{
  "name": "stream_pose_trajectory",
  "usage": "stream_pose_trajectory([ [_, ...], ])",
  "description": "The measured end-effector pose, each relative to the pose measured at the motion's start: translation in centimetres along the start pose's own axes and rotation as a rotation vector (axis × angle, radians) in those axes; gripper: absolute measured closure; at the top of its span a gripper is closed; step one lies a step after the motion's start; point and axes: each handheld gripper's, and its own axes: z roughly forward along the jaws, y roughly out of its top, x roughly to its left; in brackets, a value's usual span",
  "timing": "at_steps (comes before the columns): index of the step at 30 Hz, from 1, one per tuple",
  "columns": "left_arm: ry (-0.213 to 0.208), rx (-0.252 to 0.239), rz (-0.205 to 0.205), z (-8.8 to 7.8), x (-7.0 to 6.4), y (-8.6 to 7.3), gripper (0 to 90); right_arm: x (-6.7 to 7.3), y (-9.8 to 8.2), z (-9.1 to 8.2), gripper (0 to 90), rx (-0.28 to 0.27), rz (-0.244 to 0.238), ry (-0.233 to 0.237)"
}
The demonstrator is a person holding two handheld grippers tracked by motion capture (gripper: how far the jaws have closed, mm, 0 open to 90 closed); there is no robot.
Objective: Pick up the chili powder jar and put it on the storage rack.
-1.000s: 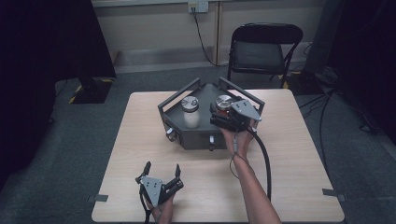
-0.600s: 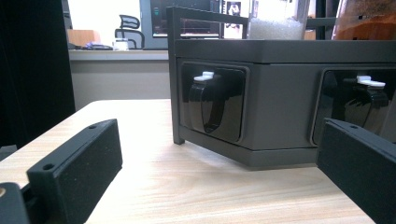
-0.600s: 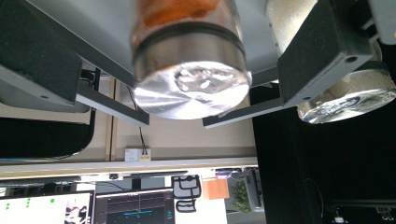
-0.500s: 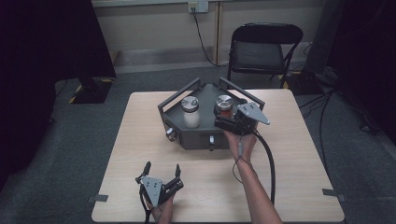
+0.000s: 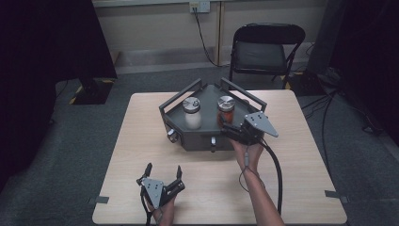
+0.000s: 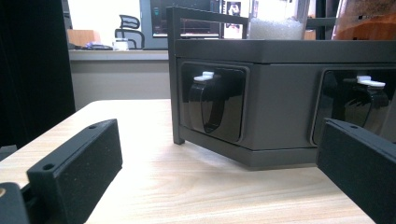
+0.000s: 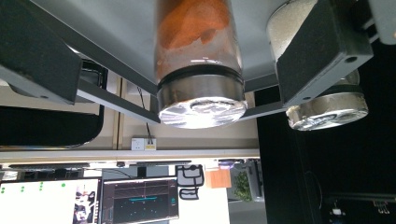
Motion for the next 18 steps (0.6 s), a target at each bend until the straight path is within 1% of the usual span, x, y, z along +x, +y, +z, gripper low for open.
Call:
stream_pose_trajectory([
  [6, 0.000, 0.000, 0.000, 0.0, 0.0, 0.0, 0.2, 0.0, -0.3, -1.0, 0.0, -0.015, 0.000, -0.001],
  [10, 0.000, 0.000, 0.000, 0.0, 0.0, 0.0, 0.2, -0.1, -0.7, -1.8, 0.0, -0.021, -0.021, 0.003],
  [13, 0.000, 0.000, 0.001, 0.0, 0.0, 0.0, 0.2, -0.3, -0.9, -2.5, 0.0, -0.029, -0.021, 0.003],
  [18, 0.000, 0.000, 0.001, 0.0, 0.0, 0.0, 0.2, -0.3, -1.4, -3.8, 0.0, -0.048, -0.030, -0.003],
])
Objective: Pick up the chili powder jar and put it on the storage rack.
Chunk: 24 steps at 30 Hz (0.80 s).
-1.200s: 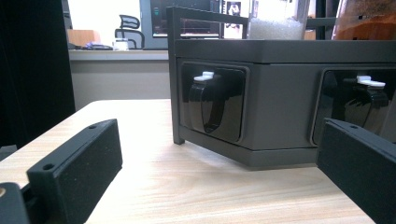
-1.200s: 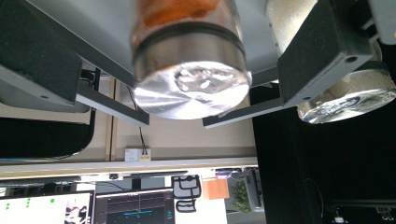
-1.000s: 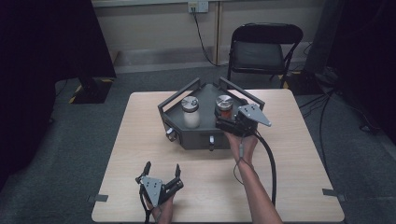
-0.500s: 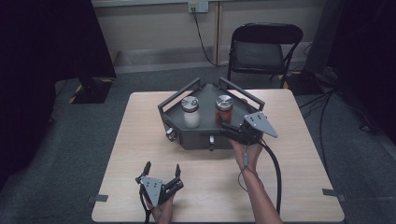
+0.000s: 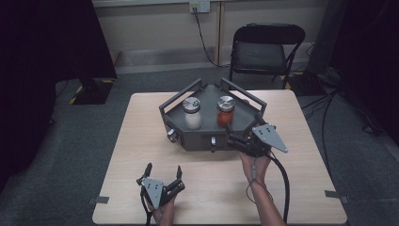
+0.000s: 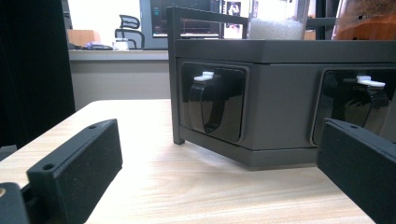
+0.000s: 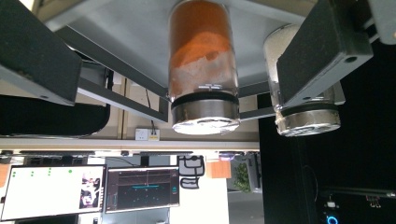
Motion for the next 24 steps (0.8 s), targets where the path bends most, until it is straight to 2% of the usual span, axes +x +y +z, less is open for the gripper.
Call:
stream_pose_trajectory([
  [6, 0.000, 0.000, 0.000, 0.0, 0.0, 0.0, 0.2, 0.6, -0.4, -0.9, 0.0, 0.007, 0.004, -0.018],
  [13, 0.000, 0.000, 0.000, 0.0, 0.0, 0.0, 0.2, 1.2, -1.6, -2.2, 0.0, -0.001, -0.003, -0.031],
  [20, 0.000, 0.000, 0.000, 0.0, 0.0, 0.0, 0.2, 1.9, -2.8, -3.9, 0.0, -0.010, -0.050, -0.056],
  [24, 0.000, 0.000, 0.000, 0.0, 0.0, 0.0, 0.2, 2.1, -3.4, -5.2, 0.0, -0.028, -0.053, -0.058],
])
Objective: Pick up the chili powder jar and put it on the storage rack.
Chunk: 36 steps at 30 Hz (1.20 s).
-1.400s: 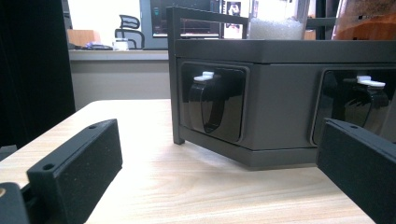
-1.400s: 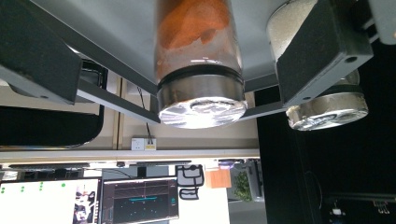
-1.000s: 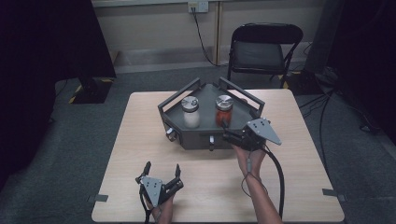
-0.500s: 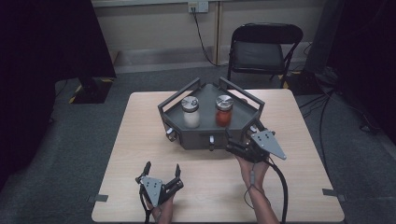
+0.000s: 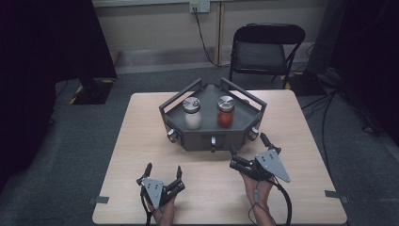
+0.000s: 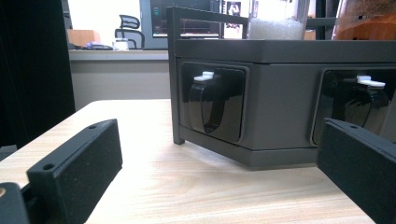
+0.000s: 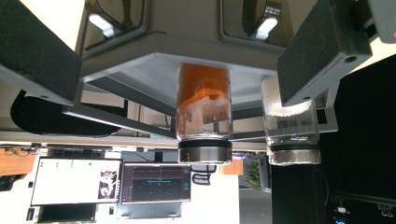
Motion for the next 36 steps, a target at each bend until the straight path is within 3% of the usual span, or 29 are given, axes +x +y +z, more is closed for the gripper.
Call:
stream_pose_trajectory([
  [6, 0.000, 0.000, 0.000, 0.0, 0.0, 0.0, 0.2, 0.1, -0.7, -1.3, 0.0, -0.014, 0.008, -0.013],
  [13, 0.000, 0.000, 0.000, 0.0, 0.0, 0.0, 0.2, 0.3, -1.8, -2.4, 0.0, 0.005, 0.001, -0.024],
  [36, 0.001, 0.000, -0.001, 0.0, 0.0, 0.0, 0.2, 0.8, -5.8, -4.6, 0.0, 0.038, -0.004, -0.052],
])
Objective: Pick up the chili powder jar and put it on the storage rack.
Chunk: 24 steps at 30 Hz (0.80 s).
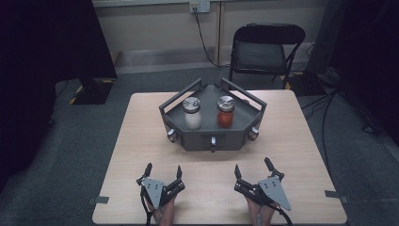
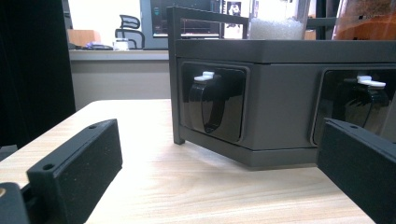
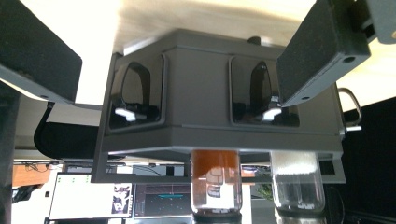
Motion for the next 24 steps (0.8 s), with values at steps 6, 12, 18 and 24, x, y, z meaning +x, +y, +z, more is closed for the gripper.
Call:
stream_pose_trajectory([
  [6, 0.000, 0.000, 0.000, 0.0, 0.0, 0.0, 0.2, 0.2, -0.9, -0.4, 0.0, 0.011, 0.008, -0.009],
  [12, 0.000, 0.000, 0.000, 0.0, 0.0, 0.0, 0.1, 0.4, -1.8, -0.7, 0.0, 0.012, 0.018, -0.028],
  [18, 0.000, 0.000, 0.000, 0.0, 0.0, 0.0, 0.2, 0.4, -2.1, -0.8, 0.0, 0.015, 0.020, -0.035],
  [24, 0.000, 0.000, 0.000, 0.0, 0.0, 0.0, 0.2, 0.4, -2.1, -0.9, 0.0, 0.021, 0.029, -0.041],
])
